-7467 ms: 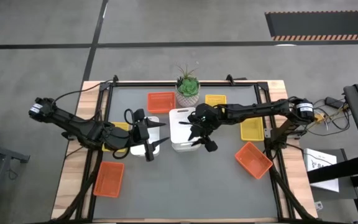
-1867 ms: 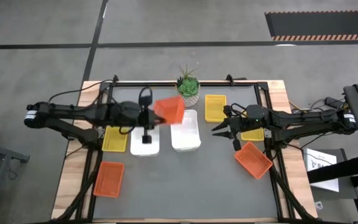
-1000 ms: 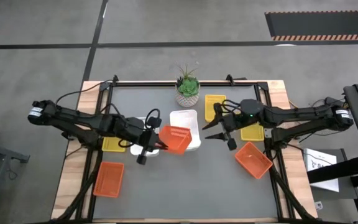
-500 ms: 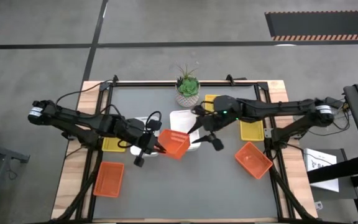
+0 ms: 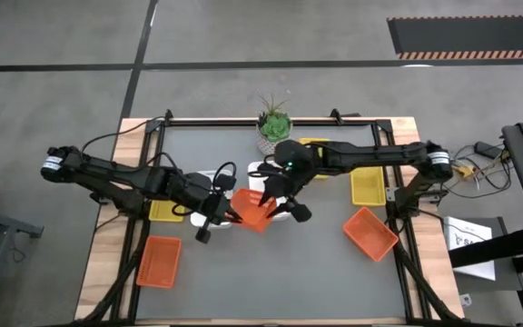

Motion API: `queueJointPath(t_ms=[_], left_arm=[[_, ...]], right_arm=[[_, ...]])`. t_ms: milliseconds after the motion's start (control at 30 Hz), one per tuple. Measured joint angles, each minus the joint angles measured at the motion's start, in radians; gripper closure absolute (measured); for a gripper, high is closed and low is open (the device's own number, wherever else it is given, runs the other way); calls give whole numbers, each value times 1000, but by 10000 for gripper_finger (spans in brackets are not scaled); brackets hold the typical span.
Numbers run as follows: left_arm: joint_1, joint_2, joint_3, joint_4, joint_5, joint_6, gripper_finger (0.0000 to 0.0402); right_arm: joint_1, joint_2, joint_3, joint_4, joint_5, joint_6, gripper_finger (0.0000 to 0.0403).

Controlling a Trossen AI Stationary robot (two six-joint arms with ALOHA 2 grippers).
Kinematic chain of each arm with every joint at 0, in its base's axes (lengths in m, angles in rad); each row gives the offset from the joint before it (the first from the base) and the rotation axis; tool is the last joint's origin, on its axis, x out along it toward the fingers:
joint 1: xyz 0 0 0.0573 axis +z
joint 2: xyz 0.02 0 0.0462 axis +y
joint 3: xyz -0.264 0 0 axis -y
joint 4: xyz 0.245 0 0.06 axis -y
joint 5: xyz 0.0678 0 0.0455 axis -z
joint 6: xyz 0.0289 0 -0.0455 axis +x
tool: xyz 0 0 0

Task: Stack baskets by color
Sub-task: Stack the top orange bin on the right orange bin

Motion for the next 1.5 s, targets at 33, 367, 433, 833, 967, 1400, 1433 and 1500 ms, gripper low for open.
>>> queueJointPath(t_ms=[33, 367, 433, 833, 967, 1400, 1433, 1500], left_arm=[[0, 0, 0, 0, 0, 0, 400], [1, 0, 0, 2, -6, 7, 373], [1, 0, 0, 4, -6, 16, 366], [0, -6, 9, -2, -20, 160, 237], [0, -40, 28, 3, -21, 269, 209], [0, -247, -9, 36, -29, 397, 201], [0, -262, -16, 36, -29, 394, 201], [0, -286, -35, 38, -29, 394, 201]], right_arm=[[0, 8, 8, -10, 0, -16, 235], [2, 26, 33, -78, -9, -155, 383], [4, 15, 33, -81, -7, -171, 388], [48, -5, 35, -187, 11, -138, 394], [80, -33, 34, -262, 124, -141, 394], [266, -331, -75, -481, 376, 108, 394], [285, -362, -105, -487, 395, 170, 394], [331, -428, -175, -477, 430, 275, 394]])
